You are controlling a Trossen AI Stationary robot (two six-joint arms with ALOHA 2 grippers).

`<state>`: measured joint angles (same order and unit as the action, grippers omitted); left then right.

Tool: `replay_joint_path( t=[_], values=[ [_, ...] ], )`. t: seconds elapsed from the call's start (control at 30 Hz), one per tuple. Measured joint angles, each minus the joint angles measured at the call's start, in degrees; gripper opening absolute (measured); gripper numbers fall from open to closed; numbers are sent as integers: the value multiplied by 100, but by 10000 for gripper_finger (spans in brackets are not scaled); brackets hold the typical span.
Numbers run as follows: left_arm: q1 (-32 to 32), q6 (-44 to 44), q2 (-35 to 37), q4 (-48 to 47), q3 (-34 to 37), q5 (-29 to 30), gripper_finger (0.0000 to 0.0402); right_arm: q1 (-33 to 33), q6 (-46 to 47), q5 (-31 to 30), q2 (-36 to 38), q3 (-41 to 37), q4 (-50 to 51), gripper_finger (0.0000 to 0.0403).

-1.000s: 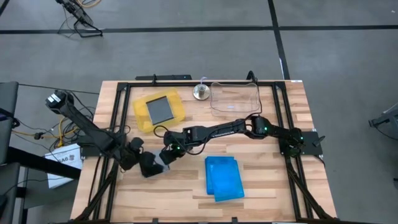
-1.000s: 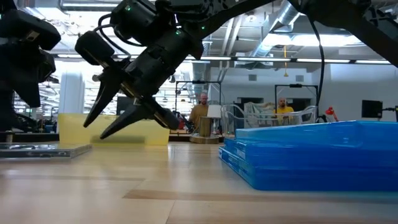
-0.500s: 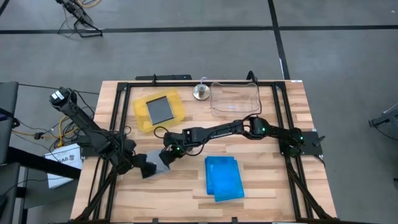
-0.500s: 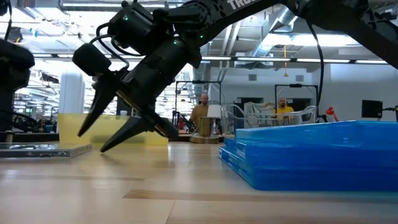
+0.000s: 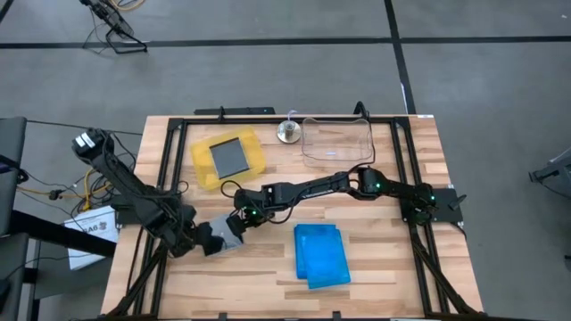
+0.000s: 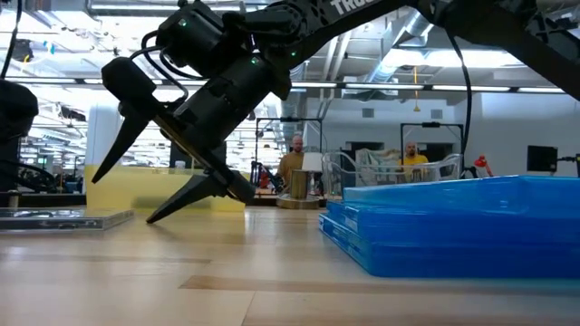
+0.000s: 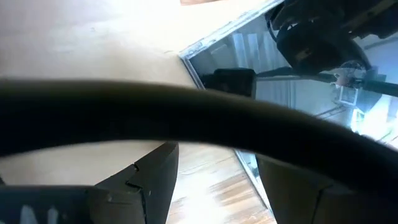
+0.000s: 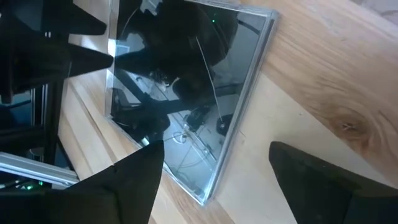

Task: Pick & place jewel cases by type
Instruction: Put the black CD case into the yellow bin

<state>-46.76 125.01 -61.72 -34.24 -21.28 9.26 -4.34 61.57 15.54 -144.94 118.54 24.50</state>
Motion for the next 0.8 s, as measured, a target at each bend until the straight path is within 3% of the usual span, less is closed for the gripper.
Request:
replay_joint_path(
  t=[0.8],
  values=[
    [-7, 267, -432, 724, 15, 973, 209, -19, 102, -341, -48, -11, -279, 295]
  ],
)
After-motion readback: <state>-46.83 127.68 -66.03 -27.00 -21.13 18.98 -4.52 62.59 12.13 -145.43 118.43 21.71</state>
